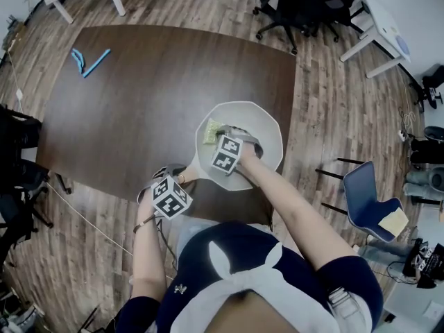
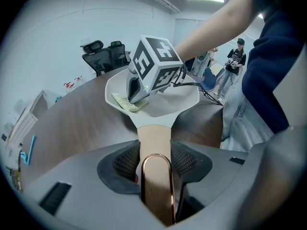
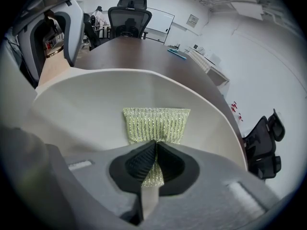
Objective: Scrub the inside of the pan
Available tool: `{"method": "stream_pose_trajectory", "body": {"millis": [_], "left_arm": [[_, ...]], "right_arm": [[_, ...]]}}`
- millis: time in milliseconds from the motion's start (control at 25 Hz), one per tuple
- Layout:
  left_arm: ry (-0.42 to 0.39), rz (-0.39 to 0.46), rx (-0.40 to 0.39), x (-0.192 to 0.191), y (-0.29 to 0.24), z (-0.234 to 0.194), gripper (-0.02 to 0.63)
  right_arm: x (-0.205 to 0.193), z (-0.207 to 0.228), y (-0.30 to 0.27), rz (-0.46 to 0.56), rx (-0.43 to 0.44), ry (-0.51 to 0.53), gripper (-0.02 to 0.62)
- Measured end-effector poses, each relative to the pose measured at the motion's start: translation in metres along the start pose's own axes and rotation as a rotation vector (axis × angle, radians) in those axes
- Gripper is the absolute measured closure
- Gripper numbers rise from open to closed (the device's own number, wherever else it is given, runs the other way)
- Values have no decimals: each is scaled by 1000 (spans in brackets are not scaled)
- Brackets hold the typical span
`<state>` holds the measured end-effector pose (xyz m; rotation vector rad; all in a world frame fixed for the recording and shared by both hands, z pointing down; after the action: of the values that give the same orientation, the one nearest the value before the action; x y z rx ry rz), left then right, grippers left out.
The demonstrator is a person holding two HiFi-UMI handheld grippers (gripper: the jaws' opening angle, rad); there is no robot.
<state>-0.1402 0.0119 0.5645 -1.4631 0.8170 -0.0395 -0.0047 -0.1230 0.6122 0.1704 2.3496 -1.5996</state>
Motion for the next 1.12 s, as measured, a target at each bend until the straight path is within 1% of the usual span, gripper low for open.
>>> {"method": "stream_pose_trajectory", "body": {"millis": [160,640,840,1120], "left_arm": [[3,3,0,0,0,0,413],[7,13,9,0,1,1,413],[10,16,9,0,1,1,413],[14,18,7,-1,2,0,413]], "right_arm": [[-3,6,-1,-16,-13,4,586],[-16,18,-2,-85,-78,-29,586],[-21,22,-3,-162,-109,-2,586],[-23,23,-5,-199,-128,19,586]]}}
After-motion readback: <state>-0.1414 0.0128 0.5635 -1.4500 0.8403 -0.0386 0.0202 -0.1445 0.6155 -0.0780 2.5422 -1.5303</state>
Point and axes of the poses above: the fingertips, and each gripper's own axes: y backward along the fingers, z to its right, x out of its top, the point moved 9 cm from there along y, backward along the fingers, and after that the axes turned 4 degrees about y, right-handed, at the moved point
